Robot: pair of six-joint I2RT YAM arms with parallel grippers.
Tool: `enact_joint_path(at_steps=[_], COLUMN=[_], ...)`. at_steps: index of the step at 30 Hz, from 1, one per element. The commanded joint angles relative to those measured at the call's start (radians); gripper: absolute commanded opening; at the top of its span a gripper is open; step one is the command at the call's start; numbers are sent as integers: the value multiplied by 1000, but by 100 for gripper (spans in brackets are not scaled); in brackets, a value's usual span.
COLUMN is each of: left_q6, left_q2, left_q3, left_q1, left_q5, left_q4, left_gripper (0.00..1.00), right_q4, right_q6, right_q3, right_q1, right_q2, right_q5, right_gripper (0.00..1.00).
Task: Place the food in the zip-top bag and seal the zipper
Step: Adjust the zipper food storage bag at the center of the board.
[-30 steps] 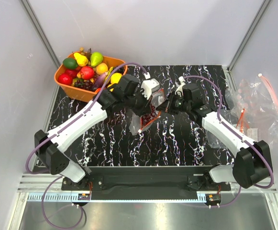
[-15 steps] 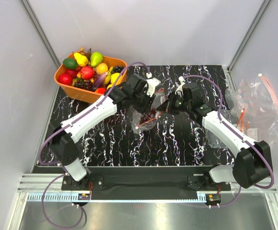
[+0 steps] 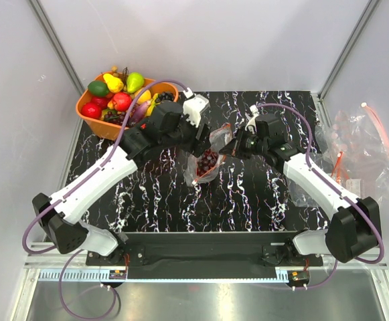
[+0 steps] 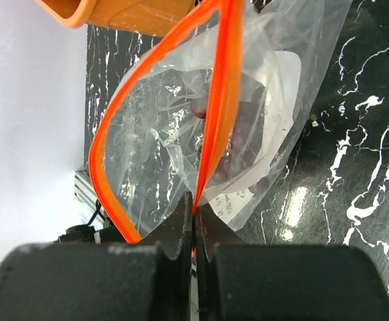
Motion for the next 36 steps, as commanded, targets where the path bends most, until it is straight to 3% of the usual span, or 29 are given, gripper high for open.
enact_joint_path(at_steps=[1,9,13,14,16,17,21,25,34,36], left_q6=[-6,-23,-27,-35,-41,-50,-67,-83,-107,-109], left_q2=[29,134,199,199,181,173,159,159,156,156], left_q3=[27,79,109,111,109,108,114,99,80,74], left_q1=[-2,-5,-7,-5,-5,-5,-5,-7,-5,-5], left_q5=[-50,-108,-174,-169,-145,-134,-99,-106,-119,-126], left_q4=[-1,-29,-52,-44,-14,-4,13,23,43,43], left_gripper=[75,75,32,16,4,0,0,0,0,0], right_q4=[-2,-37,-100,-126,-221,-253,-428,-416,-427,-441], right_q6=[-16,-22,-45,-57,-92,-103,-157,-149,-125,-122], right_q3=[67,113,153,169,231,254,374,344,304,299], right_q1=[-2,-3,-3,-3,-2,-3,-2,6,60,63], right_q2=[-2,5,12,24,35,47,95,86,80,80], right_q5=[17,14,23,31,70,87,141,135,179,199], right_gripper=[0,0,0,0,2,9,33,46,47,42])
